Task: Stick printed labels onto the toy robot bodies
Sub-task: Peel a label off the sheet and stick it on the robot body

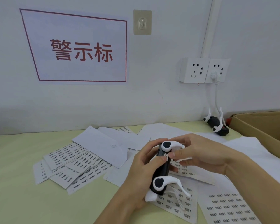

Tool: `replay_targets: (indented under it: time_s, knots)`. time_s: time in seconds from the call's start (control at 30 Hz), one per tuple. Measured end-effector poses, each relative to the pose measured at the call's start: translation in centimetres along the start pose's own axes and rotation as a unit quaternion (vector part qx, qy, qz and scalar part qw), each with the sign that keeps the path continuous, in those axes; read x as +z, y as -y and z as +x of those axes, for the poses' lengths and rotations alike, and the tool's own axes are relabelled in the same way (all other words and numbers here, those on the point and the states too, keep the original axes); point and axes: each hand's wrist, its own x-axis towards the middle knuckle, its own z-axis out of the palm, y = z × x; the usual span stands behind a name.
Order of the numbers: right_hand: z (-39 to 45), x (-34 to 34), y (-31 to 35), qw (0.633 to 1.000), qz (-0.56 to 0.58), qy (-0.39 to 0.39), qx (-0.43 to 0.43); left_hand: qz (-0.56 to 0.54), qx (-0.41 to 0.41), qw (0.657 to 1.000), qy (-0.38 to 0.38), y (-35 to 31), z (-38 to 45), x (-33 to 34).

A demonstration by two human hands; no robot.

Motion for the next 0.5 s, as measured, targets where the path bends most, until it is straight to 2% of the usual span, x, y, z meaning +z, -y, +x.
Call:
replay_targets:
  time_s: [0.17, 0.3, 0.5]
  knots:
    - [-0.15, -0.14, 0.11, 1.000, -0.018, 0.001, -0.004, 0.007, -0.002, 1.000, 0.008, -0.24, -0.11, 0.06]
    - [-0.35, -0.06, 0.23, 0.999, -0.029, 0.020, -0.007, -0.043, -0.009, 0.999, 0.027, -0.33, 0.03, 0.03]
    - [-0.35, 0.70, 0.51, 0.999, -0.036, 0.000, -0.036, -0.082, -0.003, 0.995, 0.047, -0.49, 0.08, 0.11]
